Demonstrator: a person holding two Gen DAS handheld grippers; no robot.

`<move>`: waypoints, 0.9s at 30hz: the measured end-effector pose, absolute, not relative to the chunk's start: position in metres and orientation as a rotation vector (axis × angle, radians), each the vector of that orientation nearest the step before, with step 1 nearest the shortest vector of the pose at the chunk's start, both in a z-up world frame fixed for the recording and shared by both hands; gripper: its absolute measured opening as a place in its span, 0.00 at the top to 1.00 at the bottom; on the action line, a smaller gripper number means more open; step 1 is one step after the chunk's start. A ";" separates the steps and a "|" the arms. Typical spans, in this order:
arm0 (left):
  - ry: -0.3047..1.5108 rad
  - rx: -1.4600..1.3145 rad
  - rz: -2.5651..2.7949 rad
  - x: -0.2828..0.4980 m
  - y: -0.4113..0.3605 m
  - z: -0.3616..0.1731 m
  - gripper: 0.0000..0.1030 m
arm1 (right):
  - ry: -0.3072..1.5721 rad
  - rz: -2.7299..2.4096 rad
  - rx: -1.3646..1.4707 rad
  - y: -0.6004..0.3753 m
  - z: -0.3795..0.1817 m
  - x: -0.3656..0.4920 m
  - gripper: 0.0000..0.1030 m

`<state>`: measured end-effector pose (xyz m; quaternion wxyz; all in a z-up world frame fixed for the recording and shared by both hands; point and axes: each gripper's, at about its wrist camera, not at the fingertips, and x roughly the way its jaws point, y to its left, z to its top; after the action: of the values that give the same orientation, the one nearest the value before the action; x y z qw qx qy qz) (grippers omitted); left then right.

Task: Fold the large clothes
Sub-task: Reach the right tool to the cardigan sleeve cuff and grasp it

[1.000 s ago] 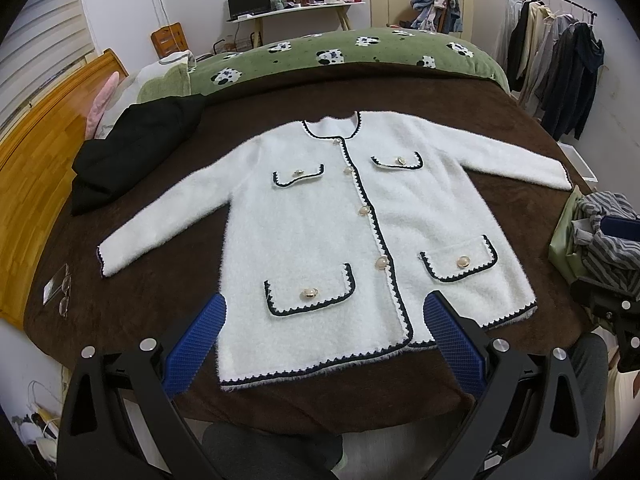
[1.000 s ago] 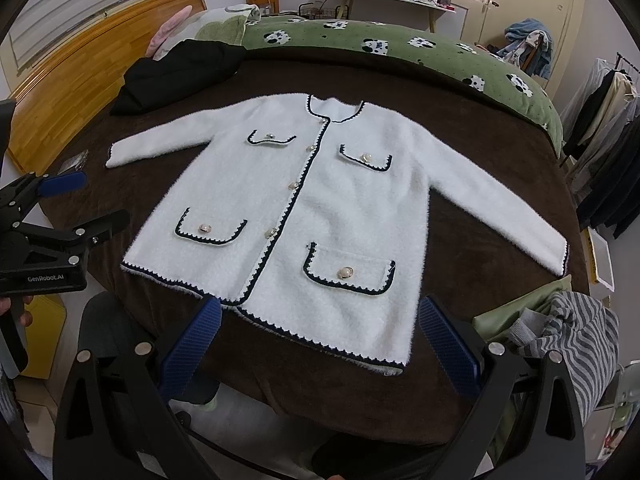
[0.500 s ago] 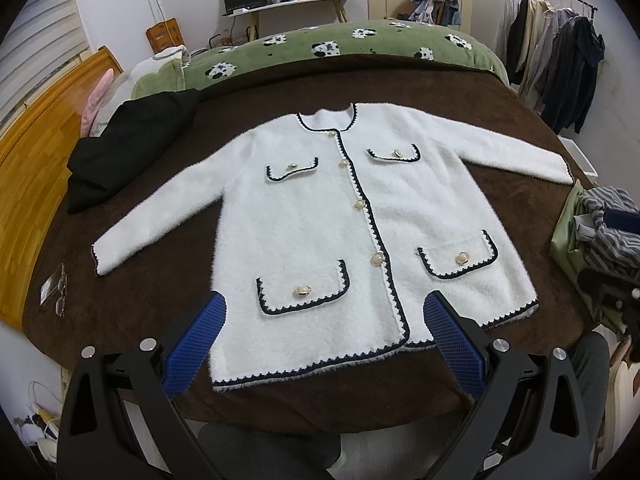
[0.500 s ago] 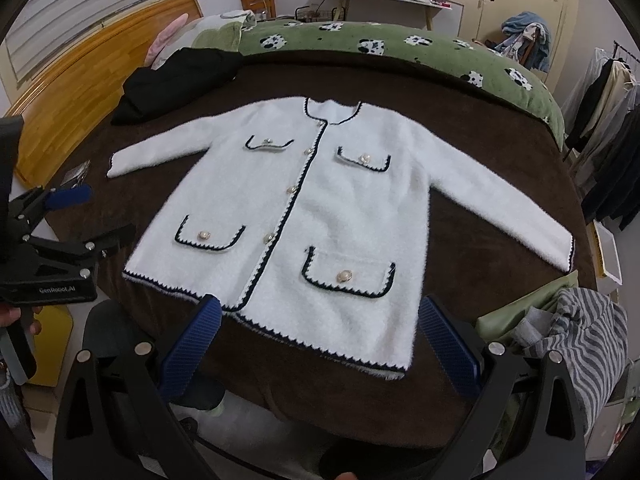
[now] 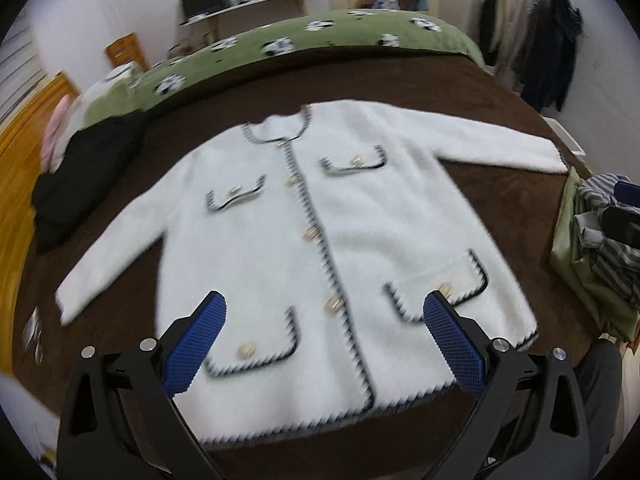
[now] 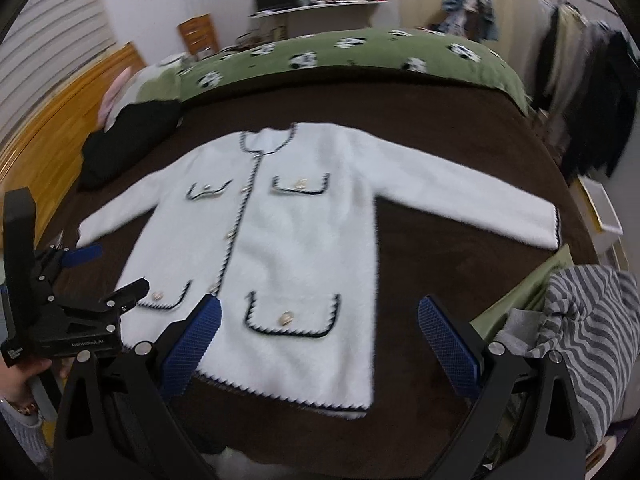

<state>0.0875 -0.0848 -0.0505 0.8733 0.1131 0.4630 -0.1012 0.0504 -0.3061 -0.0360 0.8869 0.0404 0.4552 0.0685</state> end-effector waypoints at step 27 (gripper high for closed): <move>1.011 0.400 -0.448 0.347 -0.286 -0.192 0.06 | 0.937 -0.177 0.256 -0.453 -0.130 0.114 0.05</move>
<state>0.3465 -0.2864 -0.1917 0.8322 0.1885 0.4768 -0.2113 0.1138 -0.4526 -0.1304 0.8806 0.1230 0.4496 -0.0852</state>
